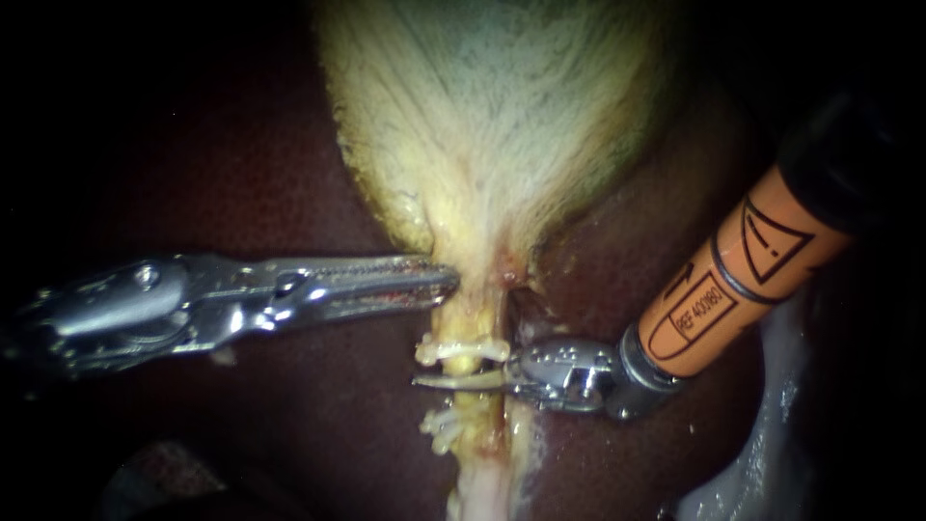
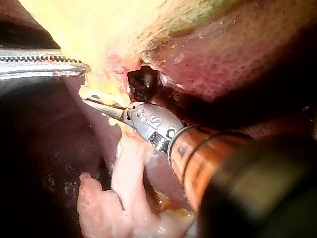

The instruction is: Go back from the cut left tube

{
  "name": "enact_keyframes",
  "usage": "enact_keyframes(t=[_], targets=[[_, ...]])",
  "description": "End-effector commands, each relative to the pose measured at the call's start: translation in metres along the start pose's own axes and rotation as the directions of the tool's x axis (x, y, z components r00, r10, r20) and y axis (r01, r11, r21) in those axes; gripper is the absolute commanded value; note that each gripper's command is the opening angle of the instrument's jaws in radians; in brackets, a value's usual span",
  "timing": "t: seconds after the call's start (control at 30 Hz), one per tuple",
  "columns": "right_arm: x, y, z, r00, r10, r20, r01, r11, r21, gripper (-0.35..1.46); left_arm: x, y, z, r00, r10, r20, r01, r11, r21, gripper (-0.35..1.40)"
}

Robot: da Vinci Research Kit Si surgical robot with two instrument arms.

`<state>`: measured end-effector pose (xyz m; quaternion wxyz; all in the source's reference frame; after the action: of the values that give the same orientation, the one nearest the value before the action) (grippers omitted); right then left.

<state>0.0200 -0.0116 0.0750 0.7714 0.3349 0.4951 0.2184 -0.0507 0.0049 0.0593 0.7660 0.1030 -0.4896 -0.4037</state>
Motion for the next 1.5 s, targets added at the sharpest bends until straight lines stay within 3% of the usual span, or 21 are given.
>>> enact_keyframes(t=[0.03, 0.13, 0.37, 0.43, 0.77, 1.07, 1.17, 1.27, 1.5], targets=[[0.0, -0.0001, 0.0, 1.0, 0.011, 0.0, -0.011, 1.0, 0.001, -0.35, 0.0, 0.0, 0.0, 1.0, 0.0, 0.0, 0.0, 1.0, 0.0, 0.04], [0.0, -0.0004, 0.0, 0.998, 0.058, 0.001, -0.058, 0.998, 0.004, -0.35, 0.0, 0.0, 0.0, 1.0, 0.0, 0.0, 0.0, 1.0, 0.0, 0.04], [0.0001, -0.0009, 0.0001, 0.997, 0.075, 0.008, -0.075, 0.997, 0.023, -0.33, 0.0, 0.0, 0.0, 1.0, 0.0, 0.0, 0.0, 1.0, 0.0, 0.04], [0.0001, -0.001, 0.0001, 0.997, 0.08, 0.008, -0.08, 0.996, 0.024, -0.13, 0.0, 0.0, 0.0, 1.0, 0.0, 0.0, 0.0, 1.0, 0.0, 0.04], [0.0002, -0.0017, -0.0001, 0.996, 0.09, 0.01, -0.091, 0.996, 0.028, 0.36, 0.0, 0.0, 0.0, 1.0, 0.0, 0.0, 0.0, 1.0, 0.0, 0.04], [0.0011, -0.0037, -0.0015, 0.996, 0.092, 0.015, -0.093, 0.995, 0.044, 0.37, 0.0001, 0.0001, 0.0, 1.0, 0.0, 0.0, 0.0, 1.0, 0.0, 0.04], [0.0014, -0.0039, -0.002, 0.995, 0.094, 0.013, -0.094, 0.995, 0.041, 0.49, 0.0001, 0.0001, 0.0, 1.0, 0.0, 0.0, 0.0, 1.0, 0.001, 0.04], [0.0015, -0.0042, -0.0027, 0.996, 0.094, 0.007, -0.094, 0.995, 0.025, 0.84, 0.0001, 0.0002, 0.0, 1.0, 0.0, 0.0, 0.0, 1.0, 0.001, 0.04], [0.003, -0.0047, -0.0061, 0.995, 0.095, -0.003, -0.095, 0.995, 0.014, 0.91, 0.0002, 0.0004, 0.0, 1.0, 0.001, 0.0, -0.001, 1.0, 0.002, 0.04]])
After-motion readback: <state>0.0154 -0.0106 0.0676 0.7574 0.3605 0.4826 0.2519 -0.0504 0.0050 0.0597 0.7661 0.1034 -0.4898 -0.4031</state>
